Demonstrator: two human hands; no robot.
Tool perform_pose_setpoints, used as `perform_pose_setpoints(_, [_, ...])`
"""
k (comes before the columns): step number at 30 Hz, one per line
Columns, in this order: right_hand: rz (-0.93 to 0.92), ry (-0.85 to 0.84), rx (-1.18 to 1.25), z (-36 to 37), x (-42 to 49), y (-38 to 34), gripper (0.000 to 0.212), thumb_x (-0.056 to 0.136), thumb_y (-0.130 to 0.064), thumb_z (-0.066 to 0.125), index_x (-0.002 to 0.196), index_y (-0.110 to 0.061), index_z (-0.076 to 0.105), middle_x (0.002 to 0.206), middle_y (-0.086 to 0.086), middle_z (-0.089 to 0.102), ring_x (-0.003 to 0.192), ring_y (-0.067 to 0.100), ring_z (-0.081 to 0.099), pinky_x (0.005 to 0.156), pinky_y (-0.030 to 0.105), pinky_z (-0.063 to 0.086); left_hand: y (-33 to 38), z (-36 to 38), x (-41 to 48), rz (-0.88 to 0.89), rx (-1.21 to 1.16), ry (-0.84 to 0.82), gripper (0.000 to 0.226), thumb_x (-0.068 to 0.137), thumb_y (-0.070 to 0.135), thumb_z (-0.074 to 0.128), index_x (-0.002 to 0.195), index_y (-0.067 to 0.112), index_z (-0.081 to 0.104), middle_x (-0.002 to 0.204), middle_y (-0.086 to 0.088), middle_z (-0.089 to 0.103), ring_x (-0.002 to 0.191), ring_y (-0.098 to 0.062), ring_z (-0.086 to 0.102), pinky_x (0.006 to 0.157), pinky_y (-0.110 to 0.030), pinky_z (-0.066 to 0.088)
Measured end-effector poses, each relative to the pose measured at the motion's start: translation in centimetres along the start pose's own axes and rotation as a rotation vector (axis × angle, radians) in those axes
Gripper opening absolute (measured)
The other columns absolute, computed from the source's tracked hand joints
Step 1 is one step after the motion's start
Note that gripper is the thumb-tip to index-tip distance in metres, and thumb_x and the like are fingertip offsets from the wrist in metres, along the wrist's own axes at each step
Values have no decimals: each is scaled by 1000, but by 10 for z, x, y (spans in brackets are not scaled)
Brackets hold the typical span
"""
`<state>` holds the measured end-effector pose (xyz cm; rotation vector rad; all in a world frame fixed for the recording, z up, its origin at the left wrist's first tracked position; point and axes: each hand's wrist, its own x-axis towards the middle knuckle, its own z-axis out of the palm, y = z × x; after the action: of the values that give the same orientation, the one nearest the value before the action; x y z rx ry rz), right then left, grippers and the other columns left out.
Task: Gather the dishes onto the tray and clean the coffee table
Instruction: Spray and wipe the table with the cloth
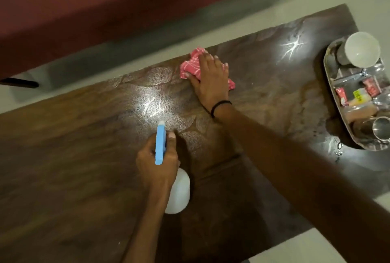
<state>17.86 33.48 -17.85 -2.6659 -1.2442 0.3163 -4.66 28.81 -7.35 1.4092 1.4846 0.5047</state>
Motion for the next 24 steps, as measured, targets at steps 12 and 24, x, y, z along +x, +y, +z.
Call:
perform_pose_setpoints(12, [36, 33, 26, -10, 39, -4, 56, 99, -49, 47, 151, -35, 33, 157, 6, 35, 146, 33, 29, 119, 63, 14, 13, 23, -16, 67, 17, -85, 33, 94, 22, 66, 67, 6, 58, 49, -11, 58, 40, -20, 57, 44, -22, 49])
perform_pose_setpoints(24, [-34, -55, 15, -11, 18, 1, 54, 99, -46, 46, 151, -38, 33, 160, 6, 30, 148, 35, 23, 117, 65, 8, 18, 32, -17, 99, 35, -113, 31, 94, 24, 66, 67, 10, 60, 49, -6, 58, 40, -14, 57, 47, -19, 49])
